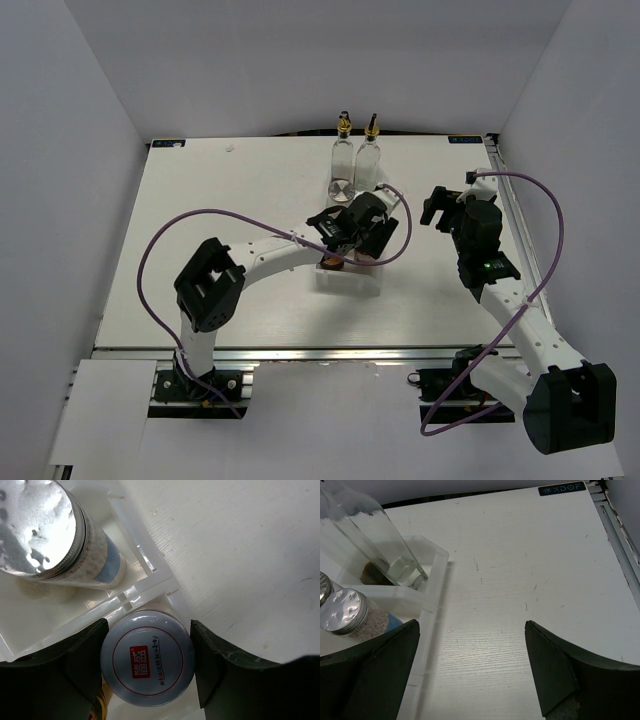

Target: Organize the condiment bottles

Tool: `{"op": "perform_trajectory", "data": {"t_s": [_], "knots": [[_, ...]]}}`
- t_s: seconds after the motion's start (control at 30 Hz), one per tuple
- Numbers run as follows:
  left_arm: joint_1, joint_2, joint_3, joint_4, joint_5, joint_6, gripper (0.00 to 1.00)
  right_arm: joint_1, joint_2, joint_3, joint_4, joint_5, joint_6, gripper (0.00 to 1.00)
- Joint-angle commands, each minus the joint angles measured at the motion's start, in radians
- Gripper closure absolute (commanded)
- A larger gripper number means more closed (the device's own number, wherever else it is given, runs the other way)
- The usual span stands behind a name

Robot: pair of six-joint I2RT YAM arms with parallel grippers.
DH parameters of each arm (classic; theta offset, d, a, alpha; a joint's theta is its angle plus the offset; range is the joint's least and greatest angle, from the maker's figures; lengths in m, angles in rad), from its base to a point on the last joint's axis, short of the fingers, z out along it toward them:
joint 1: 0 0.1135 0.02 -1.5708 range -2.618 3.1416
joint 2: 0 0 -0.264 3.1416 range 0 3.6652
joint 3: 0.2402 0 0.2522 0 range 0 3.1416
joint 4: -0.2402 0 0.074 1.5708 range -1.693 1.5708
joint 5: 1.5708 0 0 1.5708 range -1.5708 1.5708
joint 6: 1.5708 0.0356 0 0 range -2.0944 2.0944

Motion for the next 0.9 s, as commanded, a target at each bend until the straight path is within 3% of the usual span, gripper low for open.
{"op": "perform_trajectory", "data": {"t_s": [0.0, 0.2, 0.3, 0.33, 0.4, 0.5, 0.73, 0.87], "knots": [[-0.015, -0.031, 0.035, -0.046, -0.082, -0.001, 0.95, -0.007, -0.018, 0.013, 0.037, 0.015, -0.003, 0.11], [-0.021, -0.05, 0.034, -0.051, -0.119, -0.006, 1.0, -0.007, -0.018, 0.01, 0.04, 0.015, -0.005, 0.11], [-0.021, -0.043, 0.023, -0.034, -0.062, -0.012, 0.86, -0.007, -0.014, 0.013, 0.036, 0.018, -0.006, 0.11], [-0.021, -0.029, 0.027, -0.034, -0.061, -0.016, 0.7, -0.006, -0.014, 0.012, 0.037, 0.02, -0.007, 0.11], [-0.021, -0.014, 0.037, -0.046, -0.064, -0.021, 0.6, -0.007, -0.014, 0.013, 0.037, 0.018, -0.007, 0.11], [-0.021, 0.008, 0.061, -0.064, -0.064, -0.029, 0.26, -0.006, -0.019, 0.012, 0.036, 0.018, -0.006, 0.1], [-0.022, -0.032, 0.075, -0.077, -0.064, -0.029, 0.2, -0.007, -0.022, 0.01, 0.037, 0.017, -0.005, 0.11], [-0.024, -0.066, 0.072, -0.077, -0.061, -0.032, 0.09, -0.007, -0.024, 0.01, 0.037, 0.015, -0.005, 0.11]]}}
